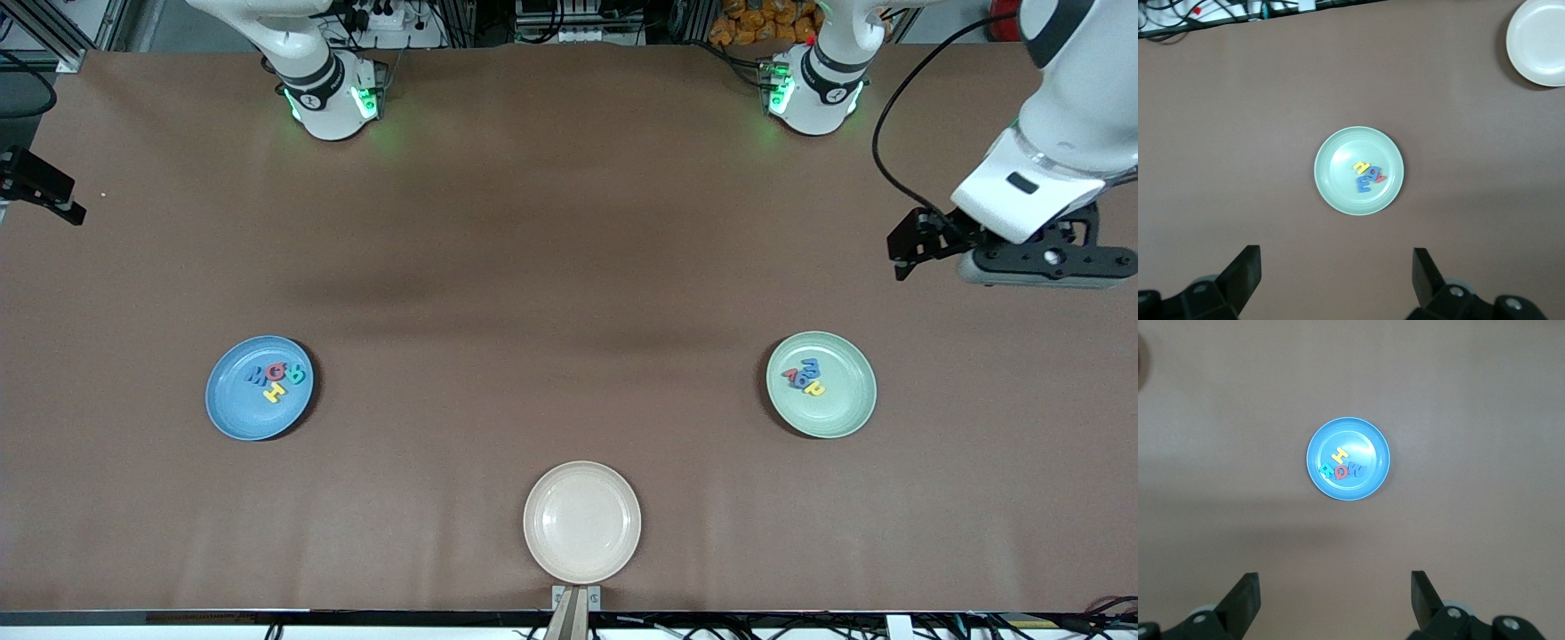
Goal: Sort uppercase to blue plate, lowercase to green plate
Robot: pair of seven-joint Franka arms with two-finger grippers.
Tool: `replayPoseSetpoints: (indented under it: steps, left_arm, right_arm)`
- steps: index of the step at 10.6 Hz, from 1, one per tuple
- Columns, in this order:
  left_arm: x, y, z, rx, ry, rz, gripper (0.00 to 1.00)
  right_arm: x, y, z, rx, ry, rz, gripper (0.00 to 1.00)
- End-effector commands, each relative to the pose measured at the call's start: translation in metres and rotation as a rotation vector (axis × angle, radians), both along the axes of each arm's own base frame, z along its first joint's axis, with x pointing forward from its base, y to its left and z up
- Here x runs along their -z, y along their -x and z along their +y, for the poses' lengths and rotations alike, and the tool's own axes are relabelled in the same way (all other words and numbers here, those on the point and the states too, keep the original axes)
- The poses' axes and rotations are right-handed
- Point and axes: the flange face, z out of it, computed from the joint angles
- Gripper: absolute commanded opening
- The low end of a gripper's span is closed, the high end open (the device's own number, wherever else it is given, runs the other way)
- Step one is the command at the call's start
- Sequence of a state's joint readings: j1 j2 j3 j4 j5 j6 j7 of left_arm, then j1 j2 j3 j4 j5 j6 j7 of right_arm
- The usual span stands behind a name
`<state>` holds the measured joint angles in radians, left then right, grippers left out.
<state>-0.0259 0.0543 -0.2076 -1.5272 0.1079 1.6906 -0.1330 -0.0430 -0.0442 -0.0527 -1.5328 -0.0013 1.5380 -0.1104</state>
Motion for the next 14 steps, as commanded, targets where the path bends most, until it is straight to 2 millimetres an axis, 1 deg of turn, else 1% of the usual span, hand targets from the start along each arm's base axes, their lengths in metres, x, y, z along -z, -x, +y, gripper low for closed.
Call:
replayPoseSetpoints:
  steps: [1, 5, 7, 10, 12, 14]
  left_arm:
    - [-0.007, 0.011, 0.025, -0.012, 0.032, 0.025, 1.00]
    - [-0.019, 0.017, 0.036, -0.015, 0.029, 0.023, 1.00]
    - [-0.021, 0.016, 0.043, 0.029, 0.023, 0.023, 1.00]
    - [-0.021, 0.016, 0.044, 0.015, 0.060, 0.026, 1.00]
    - [-0.026, 0.019, 0.047, 0.000, 0.093, 0.025, 1.00]
    - [-0.020, 0.022, 0.048, -0.006, 0.094, 0.068, 1.00]
  right_arm:
    - [-0.002, 0.004, 0.000, 0.013, -0.006, 0.015, 1.00]
    - [-0.003, 0.004, 0.000, 0.013, -0.007, 0.014, 1.00]
    - [-0.003, 0.004, 0.000, 0.013, -0.007, 0.014, 1.00]
    - [-0.003, 0.005, 0.000, 0.013, -0.007, 0.012, 1.00]
    - [-0.003, 0.005, 0.000, 0.013, -0.006, 0.015, 1.00]
    - [-0.003, 0.005, 0.000, 0.013, -0.006, 0.015, 1.00]
